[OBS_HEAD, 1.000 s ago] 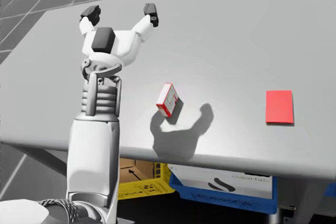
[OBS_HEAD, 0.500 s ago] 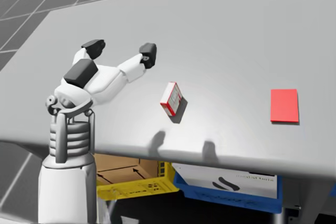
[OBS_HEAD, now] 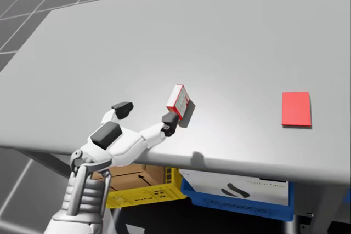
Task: Look at the card. If it is red, pick the object on the left. If it is green, pick the object on the right.
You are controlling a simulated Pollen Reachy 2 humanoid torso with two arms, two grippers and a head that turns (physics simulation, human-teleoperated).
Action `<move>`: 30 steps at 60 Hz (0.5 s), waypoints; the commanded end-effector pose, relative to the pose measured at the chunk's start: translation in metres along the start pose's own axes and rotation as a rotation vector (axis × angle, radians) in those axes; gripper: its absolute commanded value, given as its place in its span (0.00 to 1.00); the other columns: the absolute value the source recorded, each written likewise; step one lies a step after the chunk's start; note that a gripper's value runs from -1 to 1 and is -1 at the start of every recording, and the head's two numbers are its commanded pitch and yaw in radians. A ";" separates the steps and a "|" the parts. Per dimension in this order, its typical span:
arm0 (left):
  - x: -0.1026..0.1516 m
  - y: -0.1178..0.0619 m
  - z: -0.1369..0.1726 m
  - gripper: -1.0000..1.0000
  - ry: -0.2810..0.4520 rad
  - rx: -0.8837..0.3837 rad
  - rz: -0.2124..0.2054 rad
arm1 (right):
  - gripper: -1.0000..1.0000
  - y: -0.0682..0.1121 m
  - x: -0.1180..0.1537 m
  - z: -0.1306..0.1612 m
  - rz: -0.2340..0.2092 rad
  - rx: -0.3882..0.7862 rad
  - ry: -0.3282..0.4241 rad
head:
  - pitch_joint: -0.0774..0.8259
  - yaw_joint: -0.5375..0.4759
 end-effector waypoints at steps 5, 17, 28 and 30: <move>-0.026 -0.006 -0.021 0.00 0.012 -0.008 0.078 | 0.00 0.001 0.001 0.001 -0.013 0.000 -0.002 | 0.94 0.94; -0.028 -0.011 -0.055 0.00 -0.001 0.029 0.025 | 0.00 0.001 0.001 0.000 -0.006 0.000 -0.005 | 0.94 0.94; -0.026 -0.013 -0.082 0.00 0.040 0.049 0.037 | 0.00 -0.001 0.000 -0.001 -0.004 -0.002 -0.001 | 0.94 0.93; -0.025 -0.013 -0.088 0.00 0.049 0.057 0.040 | 0.00 -0.001 0.000 -0.001 -0.004 -0.002 -0.003 | 0.94 0.93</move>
